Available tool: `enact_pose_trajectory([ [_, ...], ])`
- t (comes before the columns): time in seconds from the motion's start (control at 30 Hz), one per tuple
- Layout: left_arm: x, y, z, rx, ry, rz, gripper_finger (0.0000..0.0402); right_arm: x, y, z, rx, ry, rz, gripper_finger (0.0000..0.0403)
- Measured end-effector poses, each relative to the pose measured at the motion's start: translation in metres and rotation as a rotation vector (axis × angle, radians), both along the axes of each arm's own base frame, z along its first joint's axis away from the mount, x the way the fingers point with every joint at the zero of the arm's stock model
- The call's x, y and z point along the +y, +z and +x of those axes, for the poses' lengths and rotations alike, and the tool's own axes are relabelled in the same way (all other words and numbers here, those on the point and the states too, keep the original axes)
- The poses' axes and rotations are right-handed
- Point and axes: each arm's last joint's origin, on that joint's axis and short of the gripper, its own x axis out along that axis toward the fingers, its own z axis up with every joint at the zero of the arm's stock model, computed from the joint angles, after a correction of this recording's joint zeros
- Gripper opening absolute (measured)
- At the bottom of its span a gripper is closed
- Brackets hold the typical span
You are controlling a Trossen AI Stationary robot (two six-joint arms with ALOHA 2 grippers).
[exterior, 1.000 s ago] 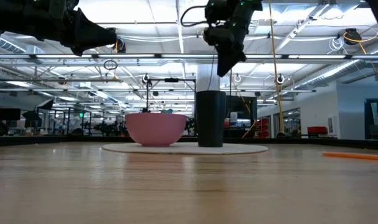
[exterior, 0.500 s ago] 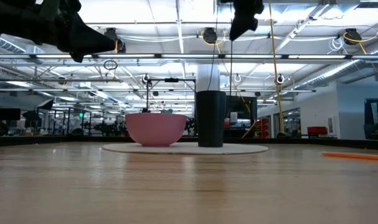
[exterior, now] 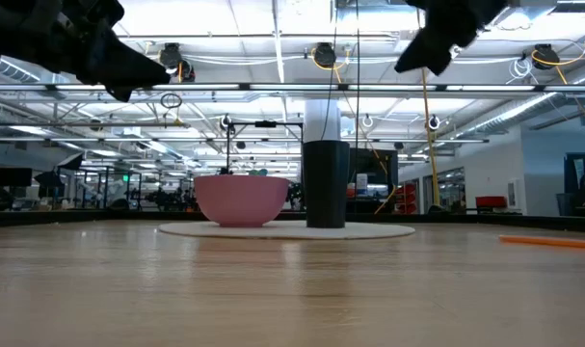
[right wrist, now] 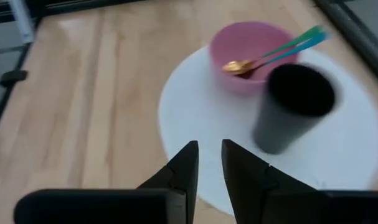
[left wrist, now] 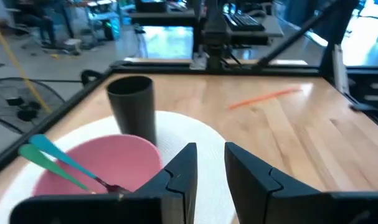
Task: Pick & Place Utensil
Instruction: Put the orange straw into the black cup
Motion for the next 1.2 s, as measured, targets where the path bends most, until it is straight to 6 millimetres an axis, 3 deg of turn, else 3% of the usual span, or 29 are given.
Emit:
enact_pose_trajectory([
  [0.17,-0.007,-0.003,0.000,0.024,-0.076,0.006,0.0088,0.019,-0.036,-0.005,-0.106,0.080,0.015,0.0056],
  [0.33,-0.016,-0.007,0.004,0.053,-0.133,0.028,0.0088,0.037,-0.064,-0.002,-0.391,0.273,-0.019,0.0056],
  [0.63,-0.026,-0.011,0.008,0.069,-0.200,0.099,0.0088,0.039,-0.090,-0.023,-0.778,0.288,0.044,0.0039],
  [0.9,-0.026,-0.010,0.008,0.053,-0.230,0.186,0.0088,0.050,-0.104,-0.028,-0.698,0.311,0.140,0.0051],
  [1.03,-0.026,-0.009,0.008,0.045,-0.235,0.216,0.0088,0.069,-0.087,-0.020,-0.693,0.319,0.083,0.0066],
  [1.2,-0.026,-0.009,0.008,0.042,-0.236,0.224,0.0088,0.091,-0.070,-0.013,-0.493,0.177,-0.056,0.0064],
])
